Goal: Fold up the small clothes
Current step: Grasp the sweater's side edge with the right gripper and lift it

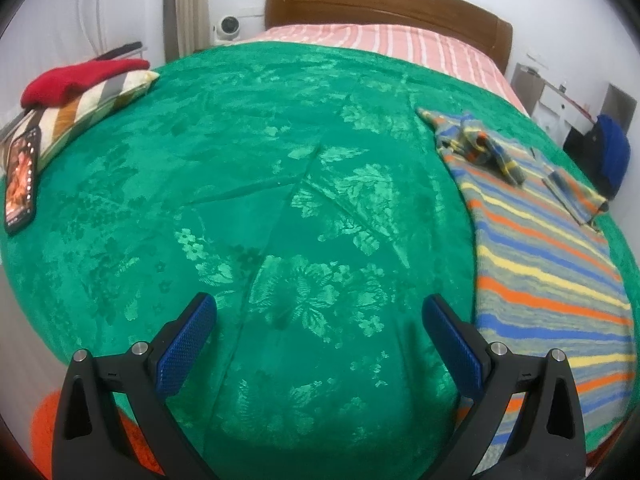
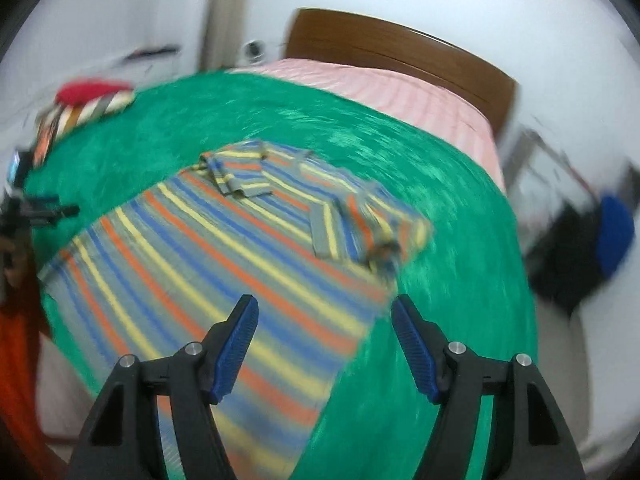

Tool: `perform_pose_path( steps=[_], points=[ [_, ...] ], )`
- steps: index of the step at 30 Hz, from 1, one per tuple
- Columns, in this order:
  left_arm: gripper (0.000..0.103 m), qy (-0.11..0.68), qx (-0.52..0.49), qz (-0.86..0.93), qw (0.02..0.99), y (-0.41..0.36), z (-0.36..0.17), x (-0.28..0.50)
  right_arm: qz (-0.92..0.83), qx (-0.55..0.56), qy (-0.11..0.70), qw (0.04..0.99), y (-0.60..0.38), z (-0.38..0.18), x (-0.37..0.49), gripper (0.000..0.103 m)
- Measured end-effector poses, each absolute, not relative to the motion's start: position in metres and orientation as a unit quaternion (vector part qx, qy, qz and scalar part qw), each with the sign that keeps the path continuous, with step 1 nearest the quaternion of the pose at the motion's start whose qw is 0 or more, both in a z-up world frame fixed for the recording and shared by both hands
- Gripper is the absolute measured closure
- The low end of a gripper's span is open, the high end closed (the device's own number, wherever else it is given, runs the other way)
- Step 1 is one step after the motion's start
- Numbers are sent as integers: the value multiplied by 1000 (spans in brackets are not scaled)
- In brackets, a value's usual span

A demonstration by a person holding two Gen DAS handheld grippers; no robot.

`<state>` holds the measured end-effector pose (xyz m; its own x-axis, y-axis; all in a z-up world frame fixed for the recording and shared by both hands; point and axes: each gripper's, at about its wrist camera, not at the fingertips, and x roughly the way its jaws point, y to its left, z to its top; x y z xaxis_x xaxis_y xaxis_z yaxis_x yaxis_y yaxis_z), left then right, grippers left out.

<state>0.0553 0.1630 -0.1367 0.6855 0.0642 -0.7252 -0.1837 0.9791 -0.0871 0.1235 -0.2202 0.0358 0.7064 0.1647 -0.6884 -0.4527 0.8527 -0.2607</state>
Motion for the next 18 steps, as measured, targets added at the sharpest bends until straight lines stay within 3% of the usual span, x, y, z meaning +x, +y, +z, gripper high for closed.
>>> perform_pose_path(
  steps=[5,9,10,11,12,18],
  points=[
    [0,391,-71,77,915,166,-137,55,197,-265,389,860,-163,-19,222,43],
    [0,392,-86,85,912,175,-137,54,147,-215,437,861,-161,-62,293,46],
    [0,395,-91,86,910,178,-138,54,139,-192,456,858,-168,-72,307,59],
    [1,397,-96,87,909,180,-139,55,144,-152,492,845,-180,-85,320,86],
    [1,399,-100,88,907,181,-140,55,144,-133,499,844,-188,-86,325,97],
    [1,405,-118,84,903,186,-143,58,50,-3,417,908,-317,-12,306,97]
  ],
)
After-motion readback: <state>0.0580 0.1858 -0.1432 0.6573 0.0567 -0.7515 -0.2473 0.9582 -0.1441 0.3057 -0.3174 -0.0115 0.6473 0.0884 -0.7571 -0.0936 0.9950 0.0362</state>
